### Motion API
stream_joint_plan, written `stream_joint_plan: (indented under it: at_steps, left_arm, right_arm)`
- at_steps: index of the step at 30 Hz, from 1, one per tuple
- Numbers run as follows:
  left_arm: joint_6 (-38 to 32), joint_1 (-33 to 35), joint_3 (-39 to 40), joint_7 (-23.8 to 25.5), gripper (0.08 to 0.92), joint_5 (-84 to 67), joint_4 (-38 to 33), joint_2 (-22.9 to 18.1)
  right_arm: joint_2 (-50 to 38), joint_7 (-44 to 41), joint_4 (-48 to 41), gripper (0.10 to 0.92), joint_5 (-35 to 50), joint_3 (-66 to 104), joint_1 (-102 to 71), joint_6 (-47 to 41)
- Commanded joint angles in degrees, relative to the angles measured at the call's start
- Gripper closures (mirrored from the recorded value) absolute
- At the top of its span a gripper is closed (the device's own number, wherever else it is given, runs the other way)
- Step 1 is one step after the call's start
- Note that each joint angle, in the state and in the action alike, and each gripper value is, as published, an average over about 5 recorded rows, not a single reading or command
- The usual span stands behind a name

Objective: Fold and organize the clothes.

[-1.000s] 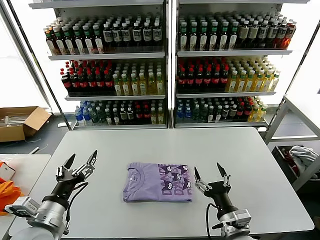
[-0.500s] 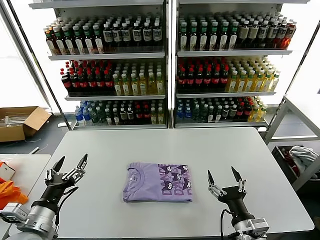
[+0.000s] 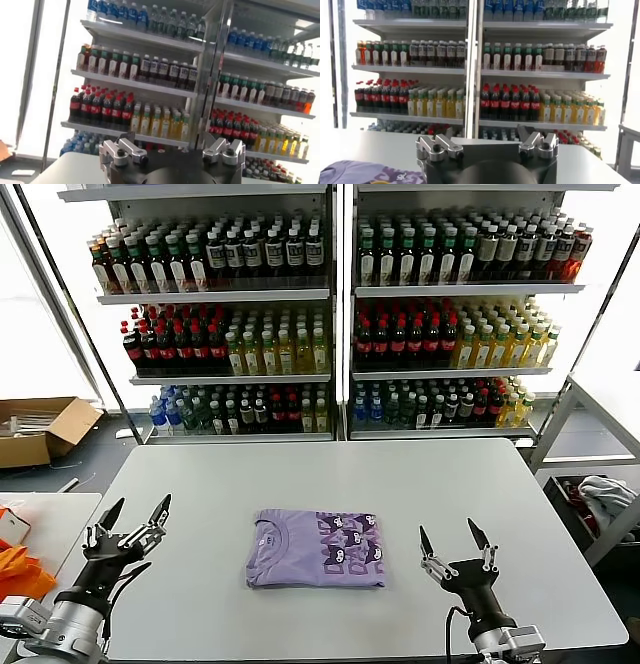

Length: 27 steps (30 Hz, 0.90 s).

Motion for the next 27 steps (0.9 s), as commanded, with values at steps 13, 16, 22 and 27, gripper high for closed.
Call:
stream_joint_plan:
  at_steps: [13,16,22,27]
  left_arm:
    - [-0.1,-0.4,-1.2,1.1,0.177,0.3,0.2,0.1]
    - [-0.1,-0.2,-1.3,1.1,0.177,0.3,0.1,0.1]
    - [-0.2,-0.2,-2.0,2.5,0.177,1.3,0.3,-0.2]
    - [-0.8,-0.2,-3.2,5.5,0.177,2.8,0.3,-1.8]
  right_arm:
    - [0.3,-0.3,-0.2,0.203,-0.6,0.7,-0.4,0.3]
    - [0.4,-0.4,-0.2,0.203,-0.7,0.6,-0.5,0.7]
    - [0.1,-0.7,0.1,0.203,-0.9,0.5,-1.0,1.6]
    - [0.4,-1.2,0.2,0.203,-0.9,1.2,-2.5,3.2]
